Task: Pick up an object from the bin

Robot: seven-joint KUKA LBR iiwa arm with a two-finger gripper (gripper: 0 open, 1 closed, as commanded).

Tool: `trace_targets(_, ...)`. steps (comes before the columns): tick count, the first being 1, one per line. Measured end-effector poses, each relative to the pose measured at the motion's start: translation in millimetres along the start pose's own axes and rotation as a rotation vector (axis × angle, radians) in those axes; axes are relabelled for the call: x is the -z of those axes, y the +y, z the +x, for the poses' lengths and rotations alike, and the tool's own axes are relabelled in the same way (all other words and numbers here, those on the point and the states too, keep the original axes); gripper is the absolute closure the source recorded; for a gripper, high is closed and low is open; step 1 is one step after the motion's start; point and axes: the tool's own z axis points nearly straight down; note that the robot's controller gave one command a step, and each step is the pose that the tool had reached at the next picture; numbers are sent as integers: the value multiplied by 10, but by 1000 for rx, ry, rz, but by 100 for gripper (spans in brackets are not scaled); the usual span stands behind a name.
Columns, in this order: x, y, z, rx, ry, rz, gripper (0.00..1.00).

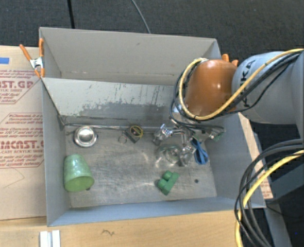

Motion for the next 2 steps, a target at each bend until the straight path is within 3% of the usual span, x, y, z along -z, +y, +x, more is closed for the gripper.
trace_targets(1, 19, -13, -3, -3, -3, 1, 100)
trace_targets(2, 2104, -251, 298, 368, -3, 2, 100)
